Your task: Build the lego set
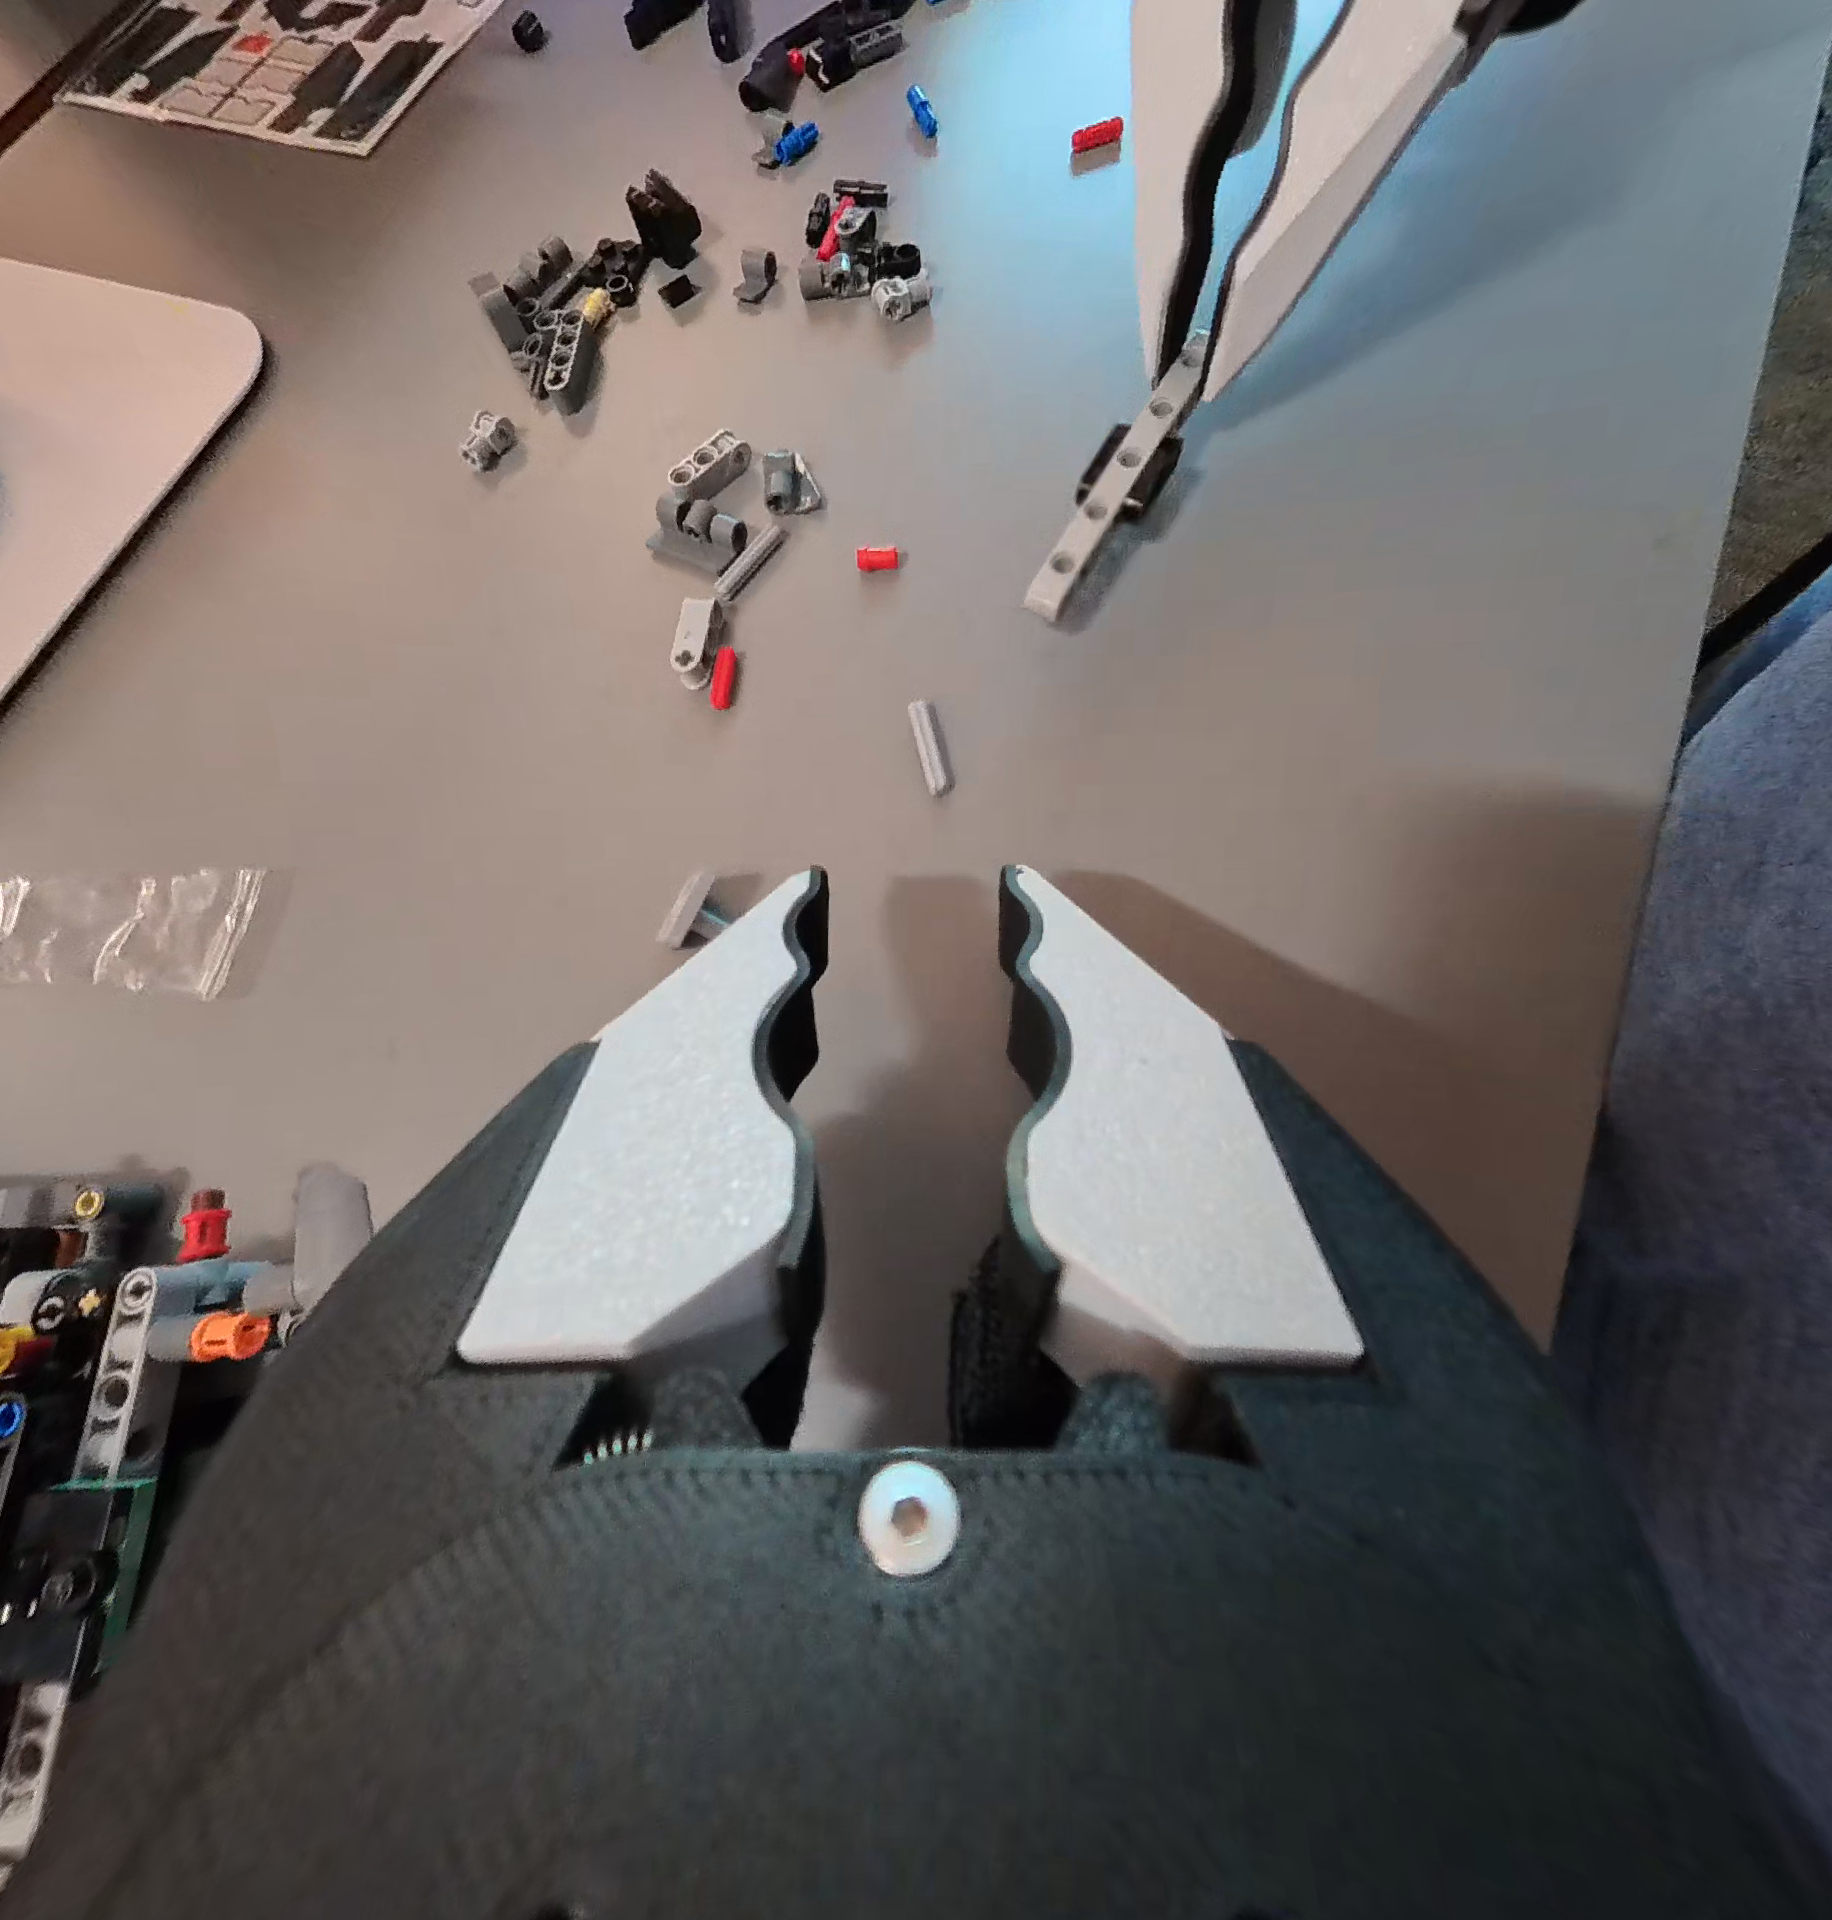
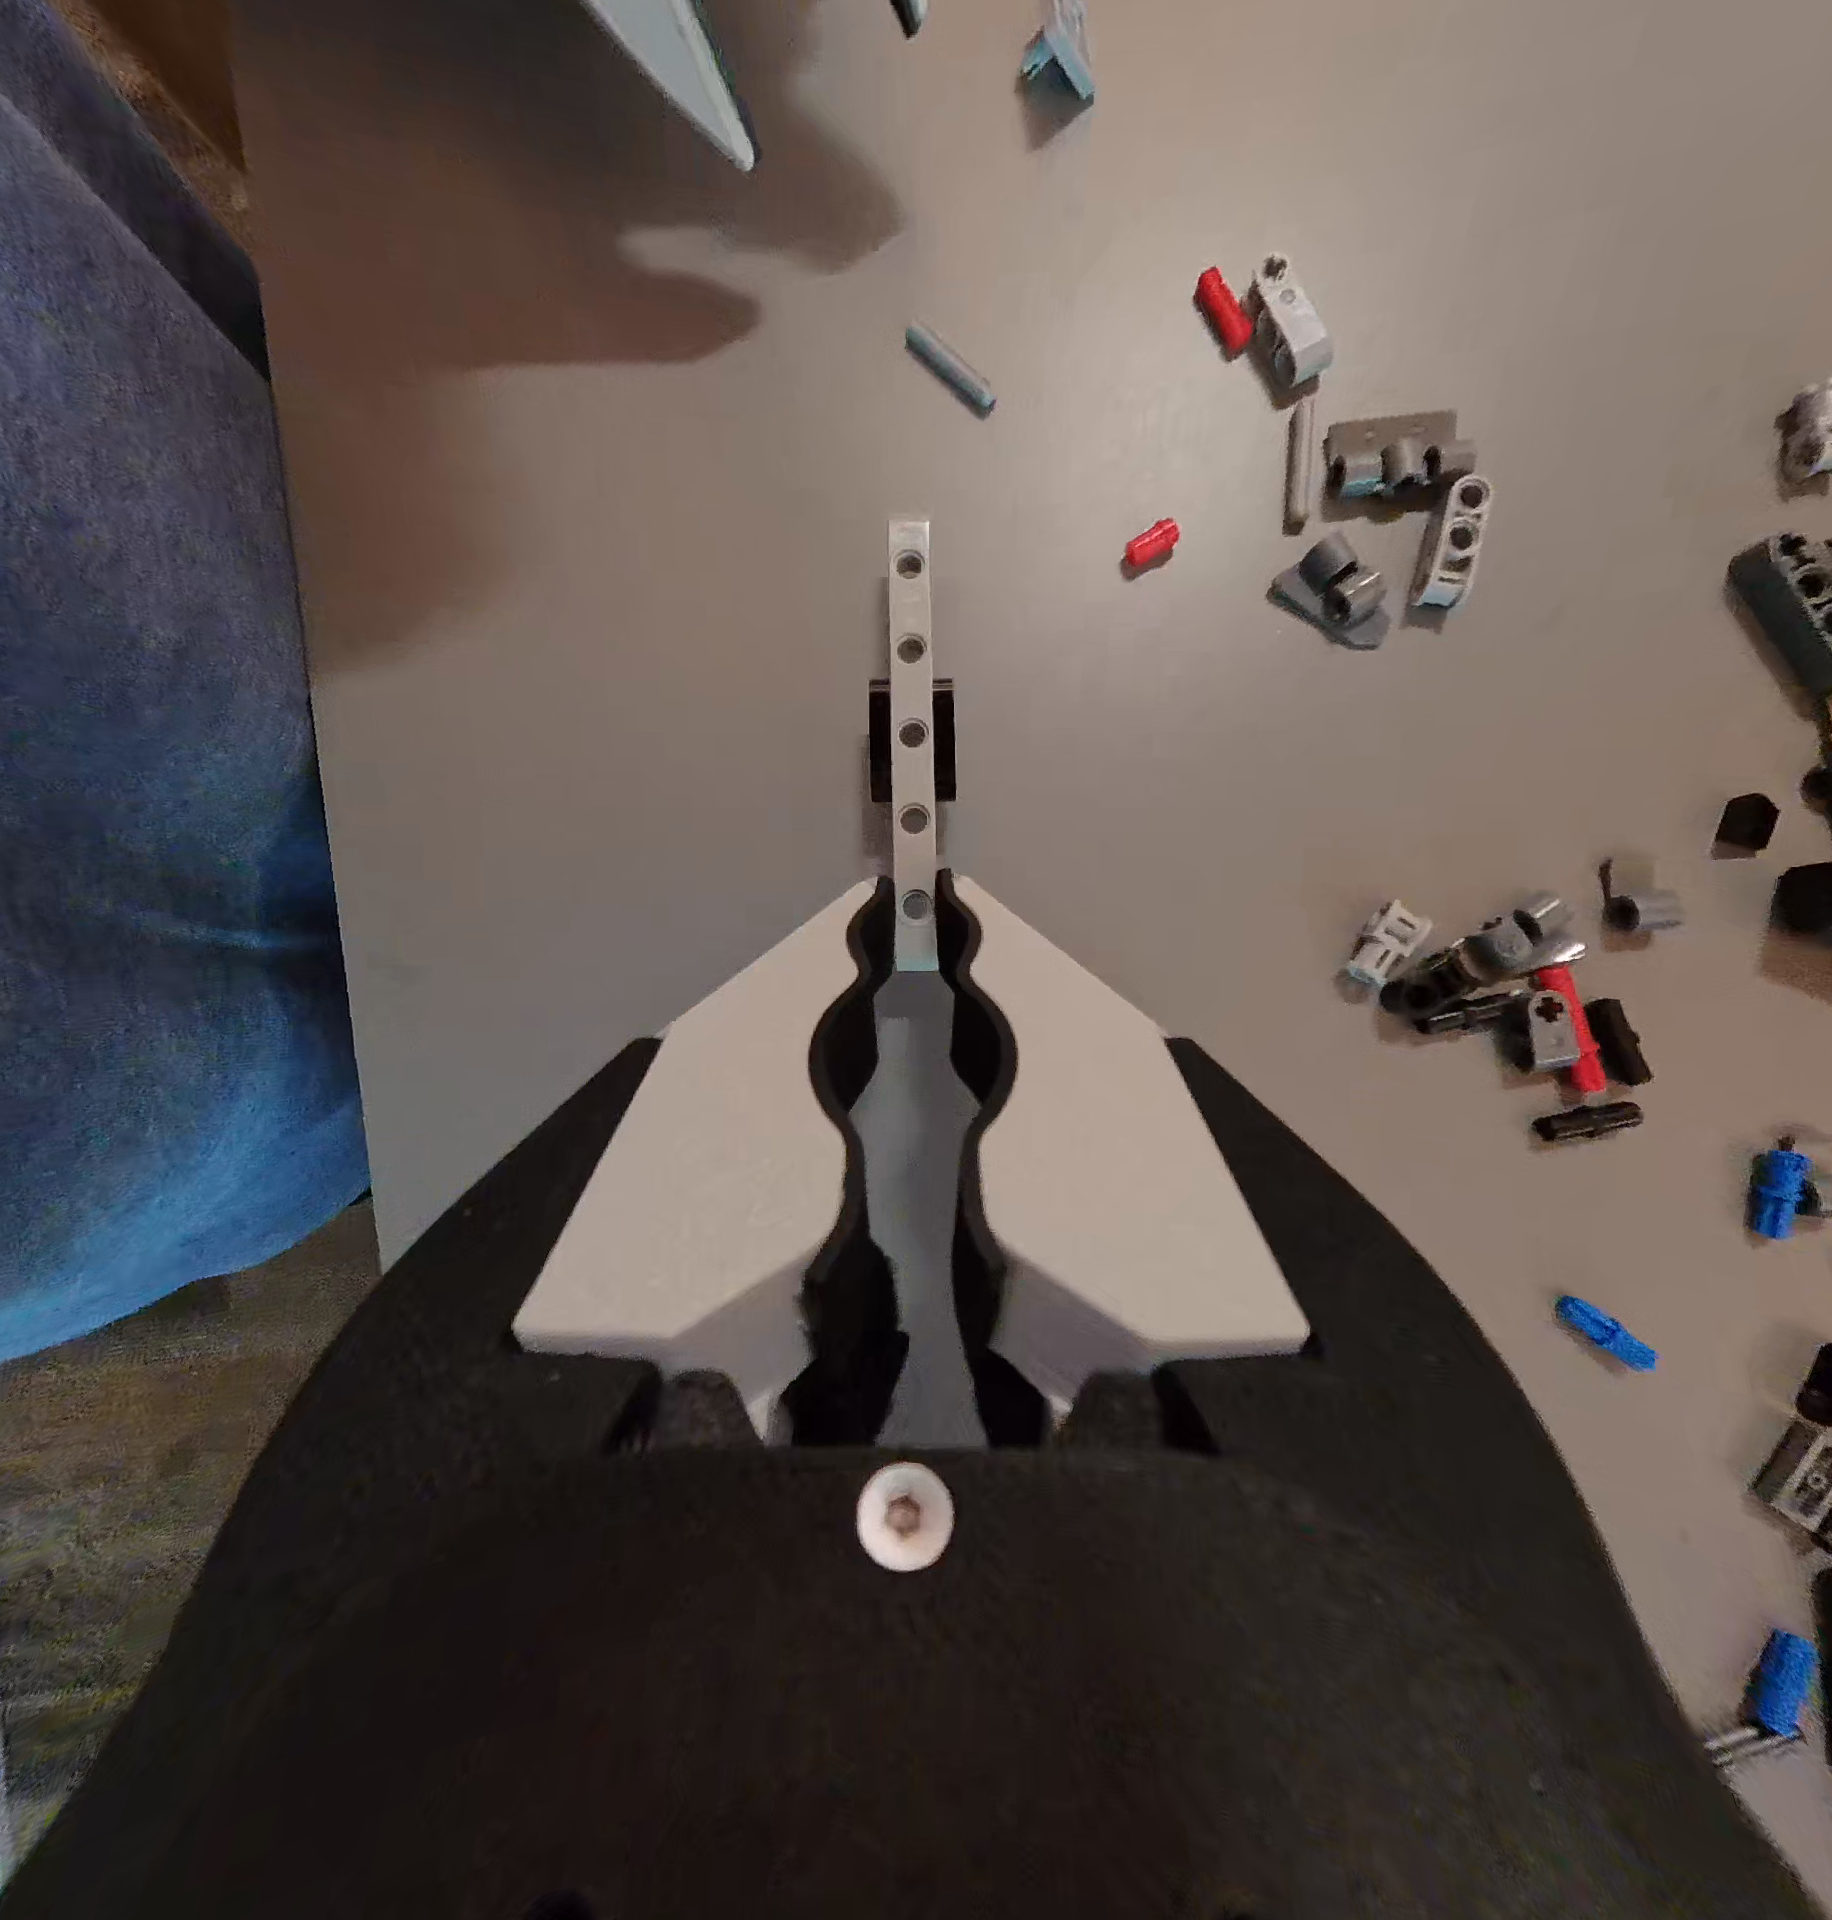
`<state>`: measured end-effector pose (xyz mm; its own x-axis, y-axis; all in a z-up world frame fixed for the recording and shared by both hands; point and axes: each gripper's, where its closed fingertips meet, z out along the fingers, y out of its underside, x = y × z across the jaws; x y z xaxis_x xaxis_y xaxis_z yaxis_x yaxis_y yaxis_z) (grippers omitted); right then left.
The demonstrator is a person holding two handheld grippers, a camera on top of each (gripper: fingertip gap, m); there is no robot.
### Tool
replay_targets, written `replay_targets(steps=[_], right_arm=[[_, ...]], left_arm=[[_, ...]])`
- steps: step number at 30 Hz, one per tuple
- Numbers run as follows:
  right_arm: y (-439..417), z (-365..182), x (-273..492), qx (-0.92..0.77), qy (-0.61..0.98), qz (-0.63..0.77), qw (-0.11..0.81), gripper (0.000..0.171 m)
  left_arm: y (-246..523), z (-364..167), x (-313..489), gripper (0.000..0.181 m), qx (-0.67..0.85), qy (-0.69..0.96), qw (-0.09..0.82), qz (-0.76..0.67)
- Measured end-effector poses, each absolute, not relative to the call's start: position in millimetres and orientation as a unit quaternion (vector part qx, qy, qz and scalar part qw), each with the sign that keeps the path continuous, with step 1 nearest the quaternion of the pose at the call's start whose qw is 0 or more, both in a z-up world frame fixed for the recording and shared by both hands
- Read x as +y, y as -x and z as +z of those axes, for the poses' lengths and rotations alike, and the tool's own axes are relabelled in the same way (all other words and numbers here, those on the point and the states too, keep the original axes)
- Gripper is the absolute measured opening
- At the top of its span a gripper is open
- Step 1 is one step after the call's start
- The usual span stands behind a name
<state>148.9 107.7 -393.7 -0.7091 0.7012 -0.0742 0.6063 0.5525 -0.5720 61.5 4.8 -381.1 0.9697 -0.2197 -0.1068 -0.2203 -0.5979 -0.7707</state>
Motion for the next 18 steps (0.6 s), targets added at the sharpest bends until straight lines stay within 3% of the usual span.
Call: replay_targets(steps=[8,15,18], right_arm=[[-150,-401,103,-0.896,0.327,0.289,0.081,0.007],[-154,-386,110,-0.887,0.325,0.317,0.089,0.02],[-156,-373,119,-0.876,0.329,0.339,0.098,0.017]], left_arm=[[-69,-380,13,0.033,0.112,0.896,0.429,0.006],[-71,-373,20,0.036,0.092,0.897,0.433,0.019],[-70,-369,26,0.036,0.083,0.897,0.434,0.029]])
